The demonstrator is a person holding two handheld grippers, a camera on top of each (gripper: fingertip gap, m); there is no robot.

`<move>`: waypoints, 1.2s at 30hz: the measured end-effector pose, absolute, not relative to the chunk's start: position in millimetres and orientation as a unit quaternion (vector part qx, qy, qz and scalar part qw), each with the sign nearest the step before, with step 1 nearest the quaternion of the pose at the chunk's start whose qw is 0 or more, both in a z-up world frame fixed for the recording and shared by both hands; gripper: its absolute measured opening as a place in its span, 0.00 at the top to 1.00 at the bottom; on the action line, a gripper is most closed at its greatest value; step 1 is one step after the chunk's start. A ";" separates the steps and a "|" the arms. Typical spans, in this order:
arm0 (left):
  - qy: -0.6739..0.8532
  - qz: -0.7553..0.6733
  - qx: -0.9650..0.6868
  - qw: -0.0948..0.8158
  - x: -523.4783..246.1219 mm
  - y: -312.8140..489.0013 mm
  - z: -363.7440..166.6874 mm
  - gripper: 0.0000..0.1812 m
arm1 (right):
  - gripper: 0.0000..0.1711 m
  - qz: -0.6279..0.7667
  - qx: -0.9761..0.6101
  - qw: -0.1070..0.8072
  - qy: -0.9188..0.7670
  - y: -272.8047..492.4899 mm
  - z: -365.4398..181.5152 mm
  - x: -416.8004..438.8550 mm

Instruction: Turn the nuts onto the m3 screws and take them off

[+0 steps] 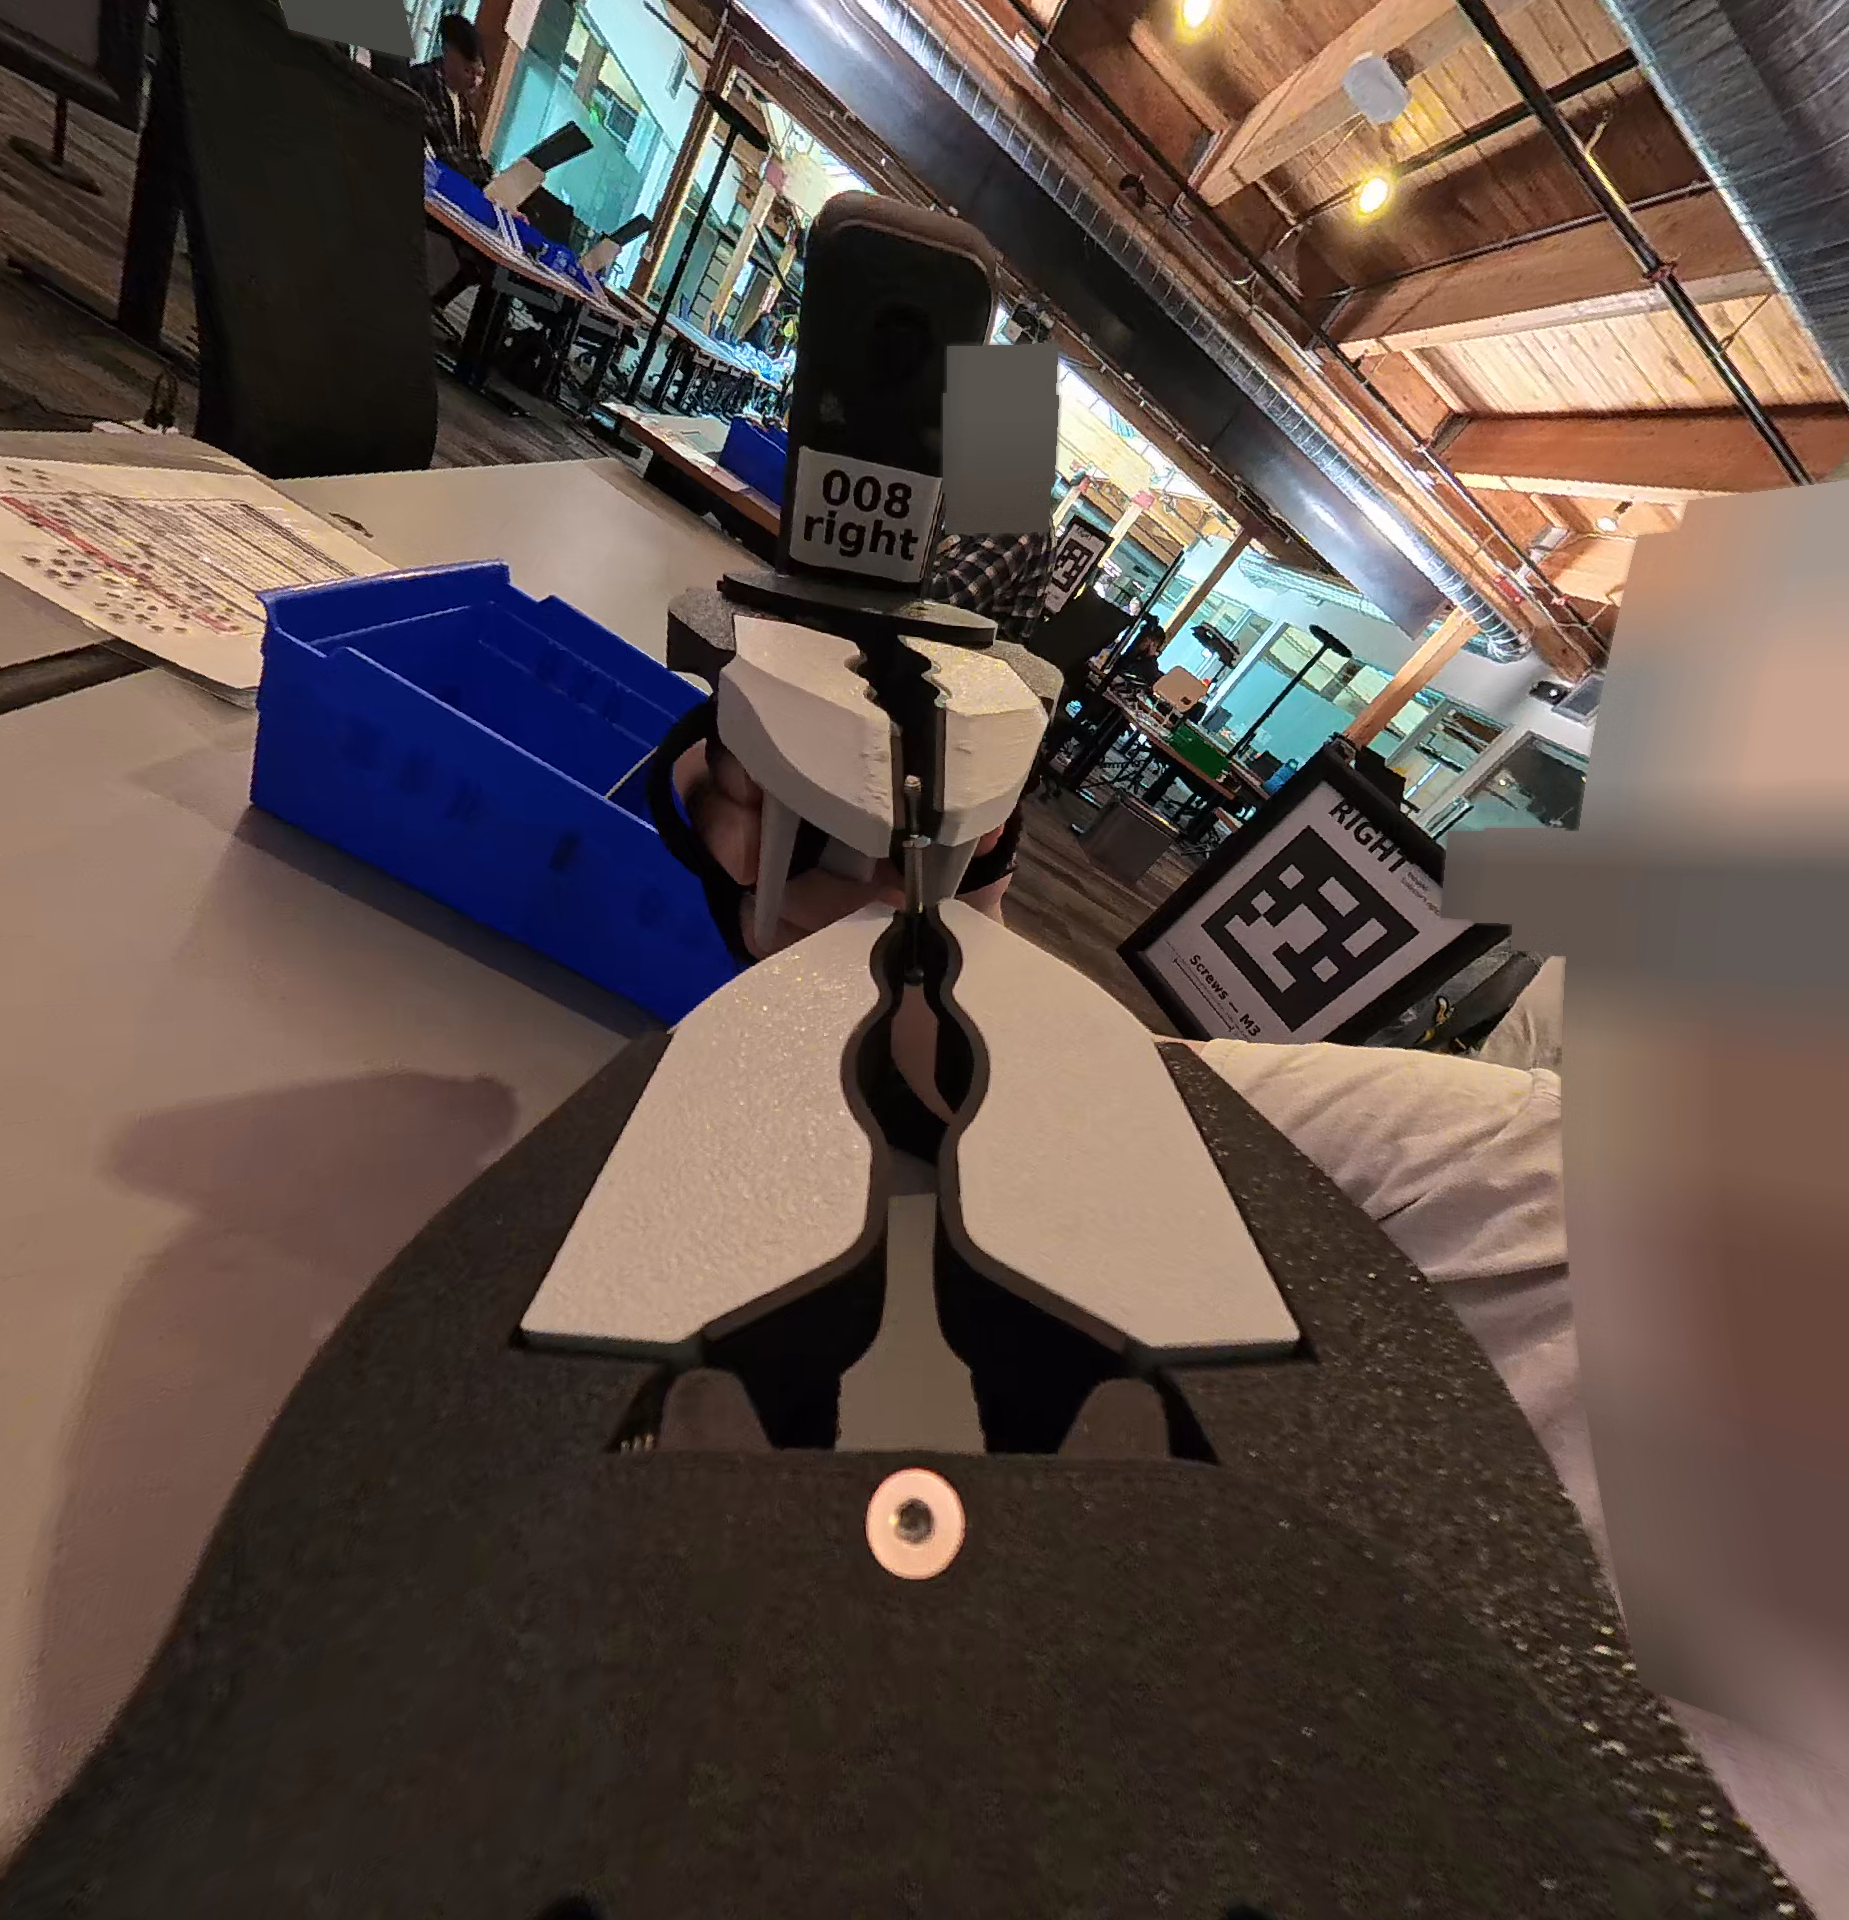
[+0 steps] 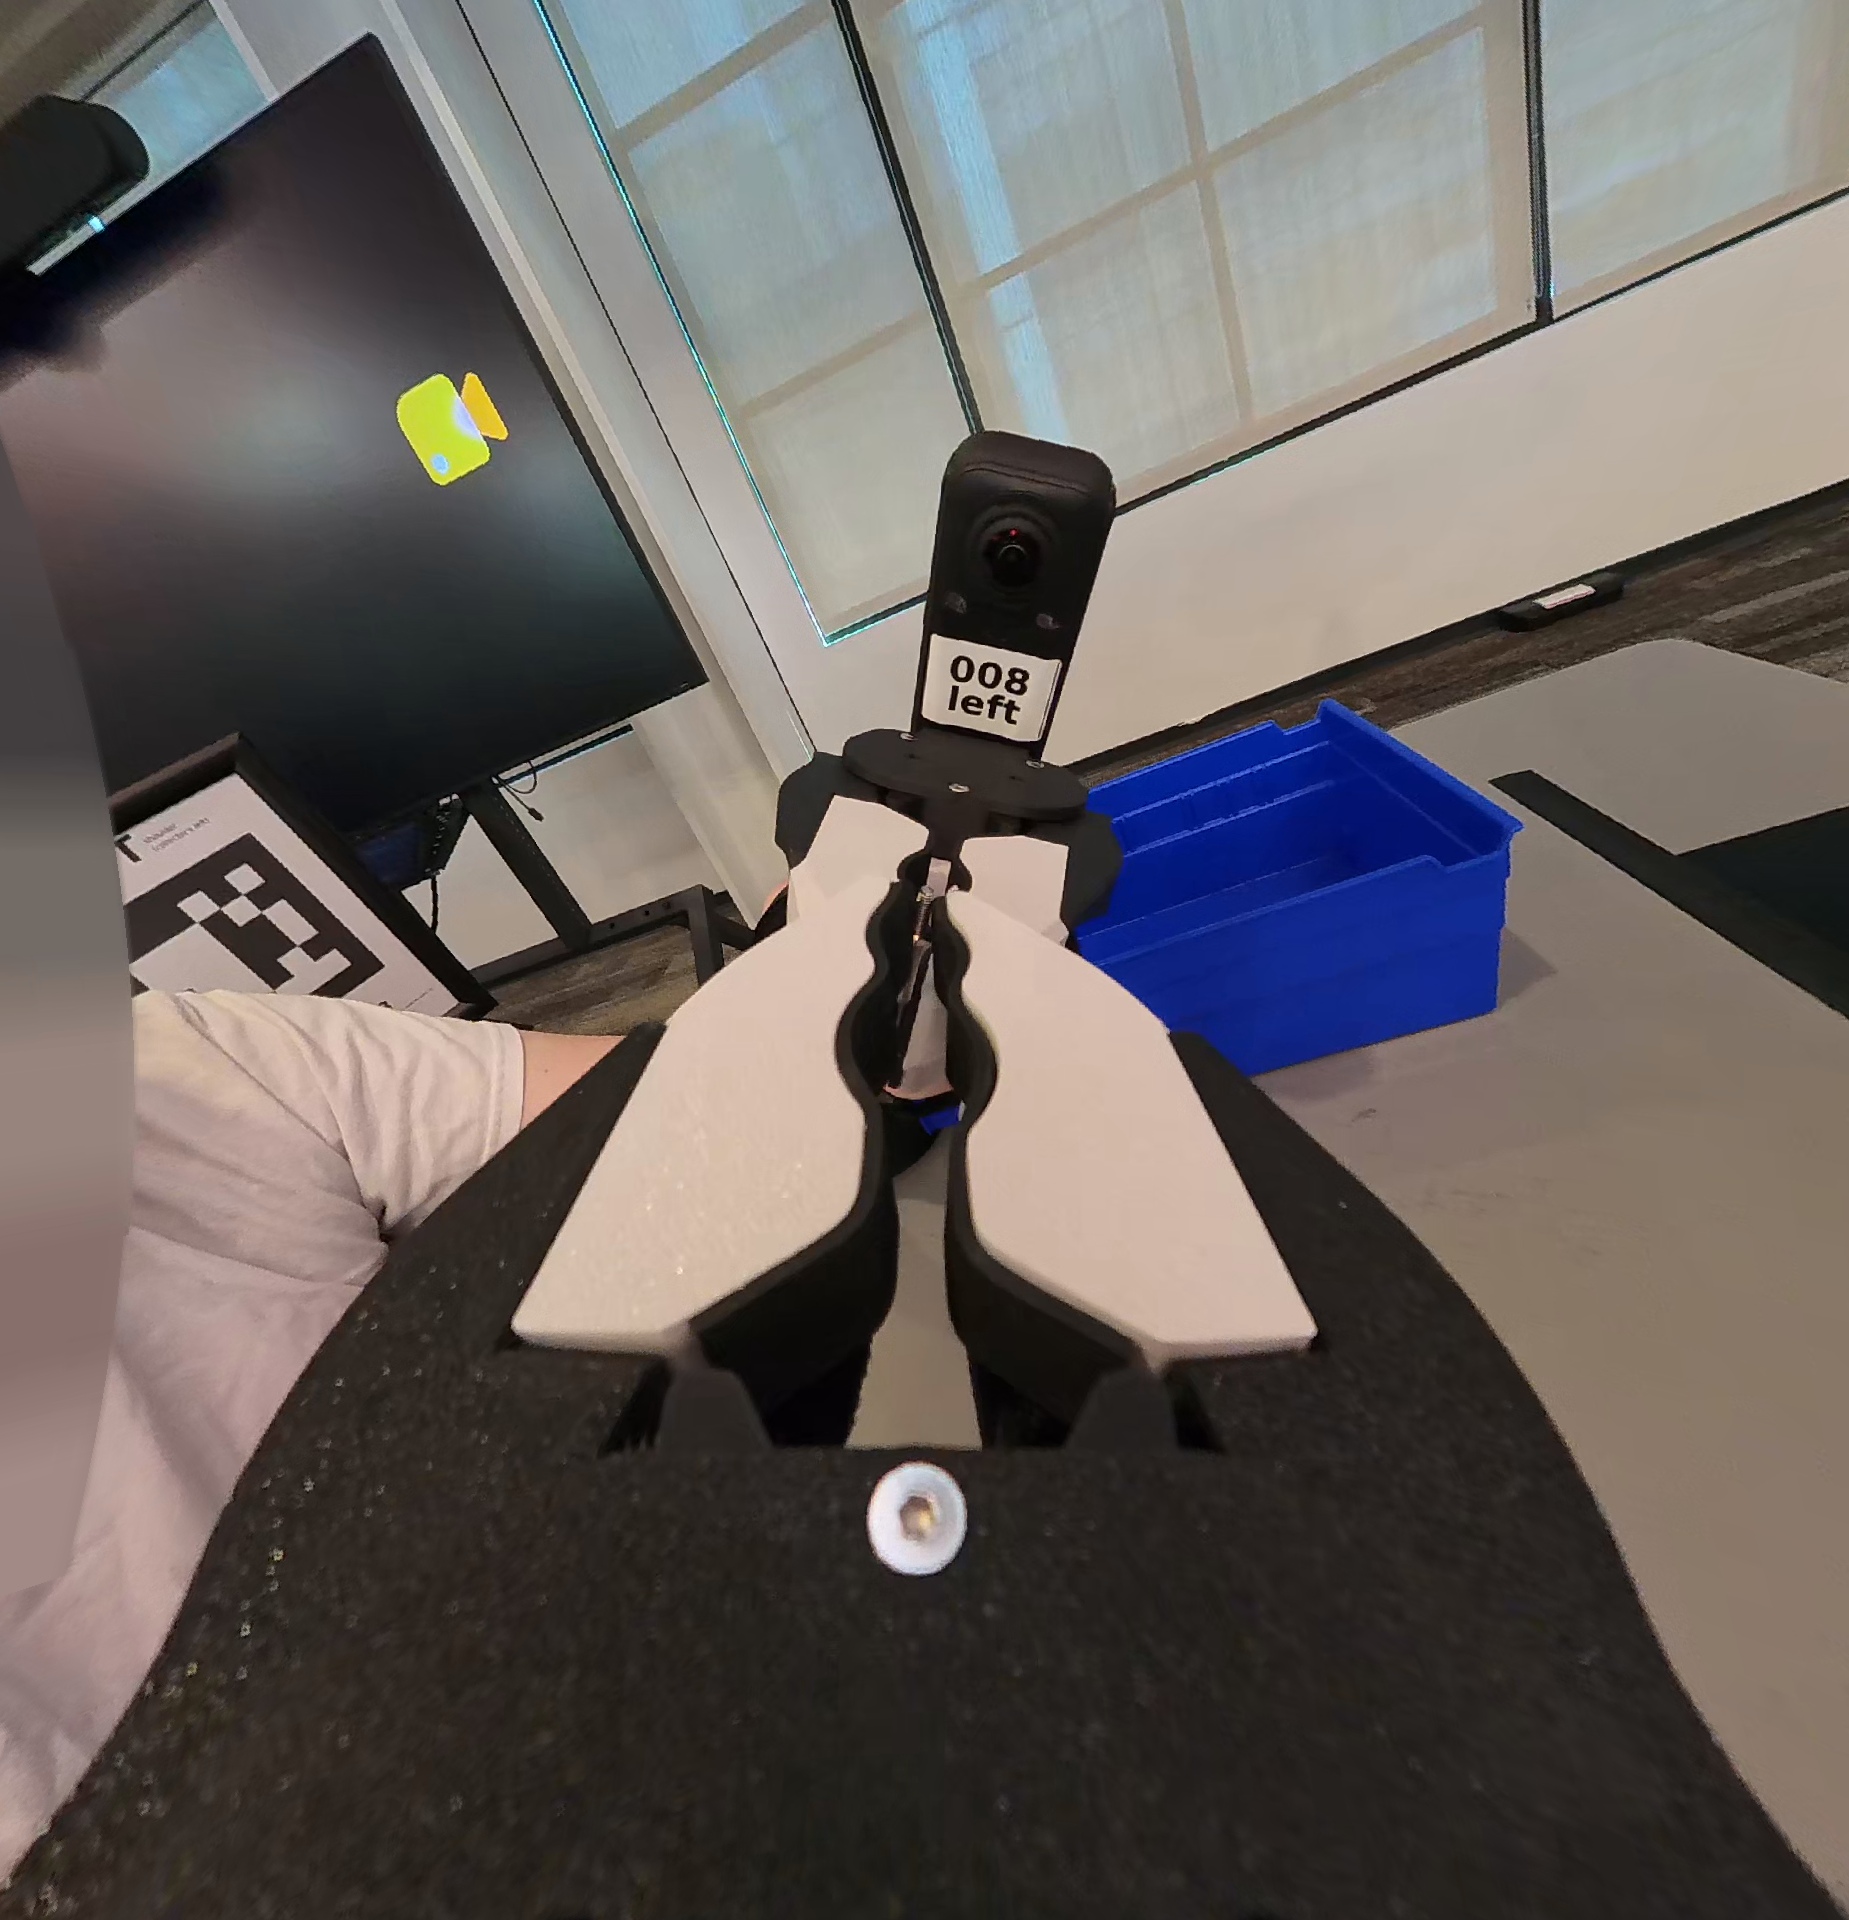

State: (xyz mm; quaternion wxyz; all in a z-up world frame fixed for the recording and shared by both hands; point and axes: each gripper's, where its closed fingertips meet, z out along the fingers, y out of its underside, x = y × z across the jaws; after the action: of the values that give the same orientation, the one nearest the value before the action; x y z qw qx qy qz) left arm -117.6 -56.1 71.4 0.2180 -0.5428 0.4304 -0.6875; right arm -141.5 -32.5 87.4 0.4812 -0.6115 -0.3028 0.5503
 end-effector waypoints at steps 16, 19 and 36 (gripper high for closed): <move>0.452 -0.655 -0.535 0.284 -119.1 -54.2 77.8 0.99 | 0.83 0.488 -0.625 0.521 -0.315 -28.1 89.3 -140.7; 0.453 -0.655 -0.530 0.292 -119.0 -54.8 79.4 0.99 | 0.89 0.519 -0.615 0.505 -0.312 -31.1 90.0 -142.2; 0.460 -0.659 -0.521 0.287 -121.4 -59.9 83.5 0.99 | 0.91 0.569 -0.597 0.483 -0.293 -31.9 95.8 -131.4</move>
State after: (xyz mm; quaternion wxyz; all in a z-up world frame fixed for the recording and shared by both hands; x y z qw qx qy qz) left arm -121.4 -59.9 83.5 0.2869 -0.5206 0.4604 -0.6594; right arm -131.4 -31.9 95.8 0.4834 -0.5971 -0.2930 0.5692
